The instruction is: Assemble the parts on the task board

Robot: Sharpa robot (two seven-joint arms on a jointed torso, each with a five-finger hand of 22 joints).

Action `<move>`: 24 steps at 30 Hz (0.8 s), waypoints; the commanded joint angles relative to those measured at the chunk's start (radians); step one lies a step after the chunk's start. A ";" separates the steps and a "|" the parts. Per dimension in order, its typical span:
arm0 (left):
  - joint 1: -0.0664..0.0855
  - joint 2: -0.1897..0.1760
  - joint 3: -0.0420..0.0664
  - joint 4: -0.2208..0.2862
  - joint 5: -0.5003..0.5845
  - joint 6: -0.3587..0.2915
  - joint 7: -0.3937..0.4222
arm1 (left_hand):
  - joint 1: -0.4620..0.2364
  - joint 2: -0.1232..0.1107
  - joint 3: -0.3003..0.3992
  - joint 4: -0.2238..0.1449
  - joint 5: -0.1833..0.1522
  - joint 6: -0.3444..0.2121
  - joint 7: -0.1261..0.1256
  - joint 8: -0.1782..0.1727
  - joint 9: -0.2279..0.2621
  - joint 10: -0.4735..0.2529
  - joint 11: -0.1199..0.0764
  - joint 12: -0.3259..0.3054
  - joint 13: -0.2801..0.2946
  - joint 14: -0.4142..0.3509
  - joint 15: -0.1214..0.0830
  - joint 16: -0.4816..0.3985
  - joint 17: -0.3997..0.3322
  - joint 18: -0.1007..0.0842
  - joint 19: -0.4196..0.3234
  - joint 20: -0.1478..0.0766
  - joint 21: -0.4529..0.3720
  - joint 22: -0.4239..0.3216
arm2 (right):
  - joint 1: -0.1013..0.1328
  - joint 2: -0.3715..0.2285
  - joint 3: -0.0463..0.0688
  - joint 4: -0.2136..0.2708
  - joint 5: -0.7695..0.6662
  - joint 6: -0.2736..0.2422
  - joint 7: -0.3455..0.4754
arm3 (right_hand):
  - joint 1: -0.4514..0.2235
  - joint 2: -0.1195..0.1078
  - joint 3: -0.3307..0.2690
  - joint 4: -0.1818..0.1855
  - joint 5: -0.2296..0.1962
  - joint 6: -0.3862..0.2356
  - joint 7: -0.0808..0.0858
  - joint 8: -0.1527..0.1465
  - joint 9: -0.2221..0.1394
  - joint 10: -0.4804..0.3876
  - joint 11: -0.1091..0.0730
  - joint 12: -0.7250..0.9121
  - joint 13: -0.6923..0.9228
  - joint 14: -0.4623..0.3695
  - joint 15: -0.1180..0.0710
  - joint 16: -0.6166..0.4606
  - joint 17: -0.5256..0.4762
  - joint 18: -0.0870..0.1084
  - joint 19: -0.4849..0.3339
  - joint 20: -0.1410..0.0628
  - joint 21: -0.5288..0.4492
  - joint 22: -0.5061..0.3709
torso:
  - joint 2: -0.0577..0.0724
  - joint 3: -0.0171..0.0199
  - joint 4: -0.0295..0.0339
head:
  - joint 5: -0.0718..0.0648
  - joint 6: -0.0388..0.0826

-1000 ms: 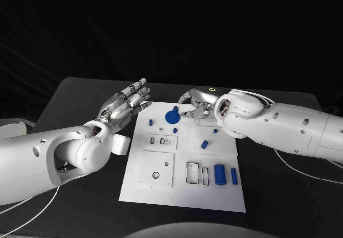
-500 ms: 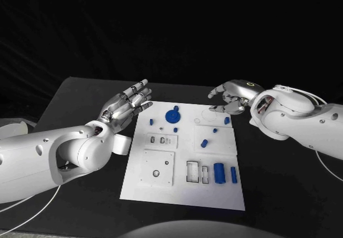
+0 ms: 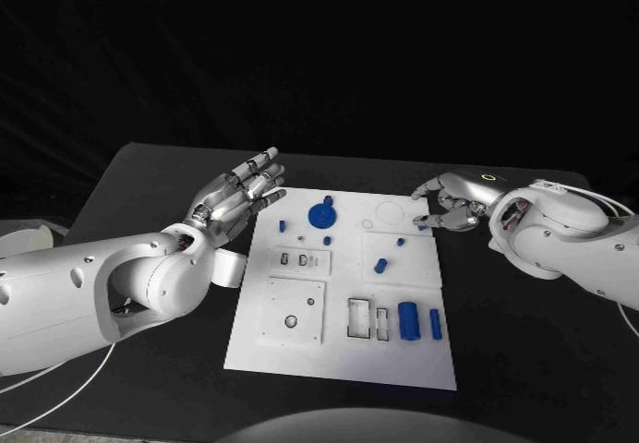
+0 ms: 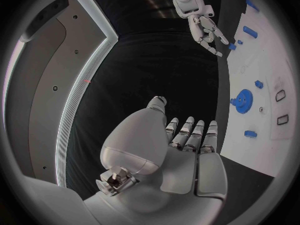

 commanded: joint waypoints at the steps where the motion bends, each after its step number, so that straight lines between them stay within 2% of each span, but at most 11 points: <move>1: 0.000 0.001 0.000 0.000 -0.003 0.025 0.006 | 0.012 -0.001 0.006 -0.001 0.006 -0.003 0.007 0.005 0.001 0.004 0.005 0.005 0.002 -0.001 0.005 0.003 0.001 -0.012 0.007 0.003 0.006 0.001 | -0.010 -0.003 0.000 -0.009 -0.028 -0.010 0.015 | -0.001 0.000 -0.009 0.000 -0.007 0.000 -0.003 -0.005 -0.002 0.103 -0.002 0.004 0.263 0.071 0.000 0.006 0.173 0.008 0.009 0.000 0.008 0.025 | -0.001 -0.0005 0.0006 | 0.002 -0.002; 12: 0.000 0.006 0.000 -0.003 -0.003 0.034 0.003 | 0.015 -0.001 0.008 -0.003 0.008 -0.001 0.008 0.005 0.001 0.004 0.005 0.006 0.002 0.000 0.006 0.005 0.001 -0.013 0.008 0.003 0.006 0.001 | -0.030 -0.002 0.000 -0.027 -0.027 -0.015 0.020 | 0.004 -0.002 -0.012 -0.002 -0.007 0.001 -0.002 -0.005 -0.004 0.103 -0.002 0.004 0.263 0.072 0.000 0.007 0.174 0.007 0.012 0.000 0.011 0.027 | -0.002 -0.0016 0.0000 | 0.005 -0.006; 17: 0.000 0.008 0.000 -0.005 -0.003 0.036 0.002 | 0.016 -0.001 0.010 -0.005 0.009 -0.001 0.008 0.005 0.001 0.003 0.005 0.007 0.002 0.001 0.007 0.005 0.002 -0.014 0.008 0.003 0.006 0.001 | -0.035 -0.001 0.000 -0.033 -0.024 -0.009 0.020 | 0.011 -0.001 -0.014 -0.003 0.007 0.006 0.000 -0.004 -0.006 0.103 -0.001 0.004 0.263 0.072 0.000 0.004 0.171 0.008 0.013 -0.001 0.008 0.027 | -0.002 -0.0015 0.0007 | 0.006 -0.006; 20: 0.000 0.009 0.000 -0.005 -0.003 0.037 0.002 | 0.017 -0.001 0.011 -0.006 0.009 -0.001 0.009 0.005 0.001 0.003 0.006 0.007 0.001 0.001 0.008 0.005 0.002 -0.014 0.008 0.003 0.006 0.001 | -0.037 0.000 0.000 -0.036 -0.023 -0.004 0.019 | 0.018 0.001 -0.016 -0.003 0.028 0.014 0.001 -0.002 -0.008 0.103 0.000 0.004 0.263 0.071 0.001 0.002 0.170 0.008 0.013 0.000 0.005 0.027 | -0.003 -0.0013 0.0002 | 0.006 -0.007; 24: -0.001 0.010 0.000 -0.007 -0.003 0.038 0.002 | 0.018 -0.002 0.012 -0.007 0.010 -0.001 0.009 0.005 0.001 0.003 0.006 0.007 0.001 0.001 0.008 0.005 0.002 -0.014 0.008 0.003 0.006 0.001 | -0.039 0.001 0.000 -0.041 -0.022 0.006 0.017 | 0.033 0.005 -0.017 -0.007 0.078 0.027 0.003 0.002 -0.012 0.103 0.002 0.004 0.263 0.071 0.003 -0.001 0.168 0.008 0.013 0.001 0.000 0.028 | -0.002 -0.0011 0.0008 | 0.006 -0.007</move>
